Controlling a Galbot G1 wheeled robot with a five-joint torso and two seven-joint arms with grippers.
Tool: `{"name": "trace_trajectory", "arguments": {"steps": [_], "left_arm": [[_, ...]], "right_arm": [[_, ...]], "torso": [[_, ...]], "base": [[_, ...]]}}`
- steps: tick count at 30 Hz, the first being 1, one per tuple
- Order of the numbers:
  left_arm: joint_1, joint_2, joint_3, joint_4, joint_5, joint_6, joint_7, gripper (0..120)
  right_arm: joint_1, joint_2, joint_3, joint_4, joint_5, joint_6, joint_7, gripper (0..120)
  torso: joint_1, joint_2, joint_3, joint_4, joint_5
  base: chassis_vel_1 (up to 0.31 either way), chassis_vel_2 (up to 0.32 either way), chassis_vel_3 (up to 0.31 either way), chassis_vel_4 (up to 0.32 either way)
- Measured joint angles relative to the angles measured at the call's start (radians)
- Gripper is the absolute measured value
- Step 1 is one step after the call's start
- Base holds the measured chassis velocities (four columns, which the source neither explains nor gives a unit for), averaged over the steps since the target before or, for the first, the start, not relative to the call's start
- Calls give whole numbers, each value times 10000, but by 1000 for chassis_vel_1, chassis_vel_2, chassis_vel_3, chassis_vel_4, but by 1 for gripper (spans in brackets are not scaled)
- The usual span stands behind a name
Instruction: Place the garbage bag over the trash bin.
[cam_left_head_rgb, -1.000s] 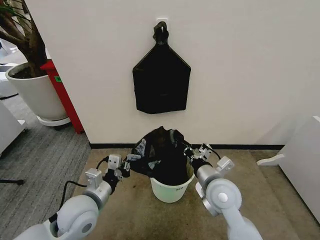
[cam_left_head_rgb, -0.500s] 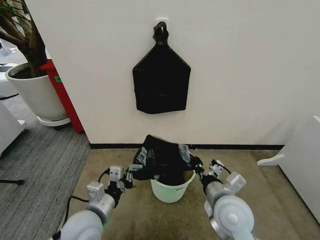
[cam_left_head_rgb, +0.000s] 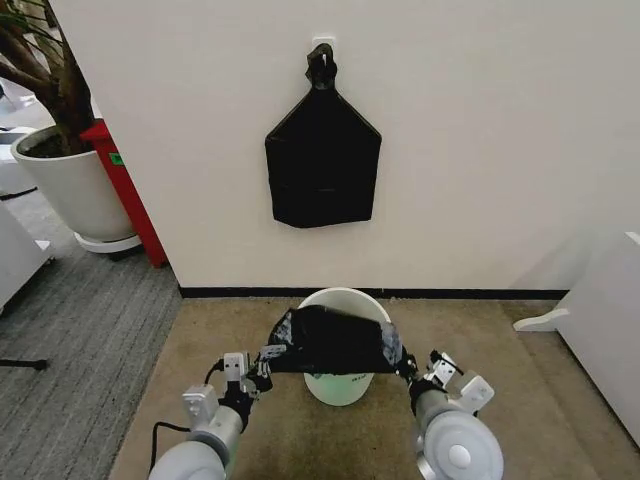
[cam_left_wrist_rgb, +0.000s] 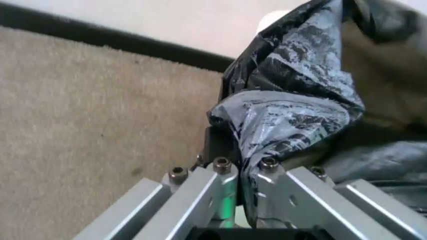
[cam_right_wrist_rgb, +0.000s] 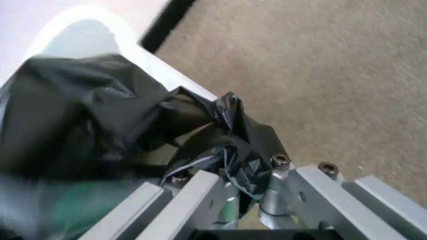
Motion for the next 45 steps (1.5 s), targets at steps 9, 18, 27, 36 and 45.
{"name": "trace_trajectory", "arguments": {"steps": [9,18,27,36,45], "left_arm": [[-624,-818,623,1410,549,-302,479,0],[-836,-694,706,1297,900,-306,621,0],[-1303,-407,366,1811,216,-204,739,0],[-1829,-809,966,2551,193,-16,832,0],[-1039,-249,770,1625,1333,-72,790,16]], "right_arm": [[453,-80,121,-1238,-155,513,-937,0],[895,-96,134,-1291,-246,555,-1253,0],[1584,-12,119,-2119,-68,-50,-1609,0],[1722,-51,184,-2443,-76,-389,-2090,0],[1029,-166,141,-1801,-1166,-942,-2182,19]], "torso": [[0,0,1,-1,1],[0,0,1,-2,-1],[0,0,1,-1,0],[0,0,1,-1,-2],[0,0,0,-1,-1]], "base": [[0,0,0,0],[0,0,0,0],[0,0,0,0],[0,0,0,0],[0,0,0,0]]}}
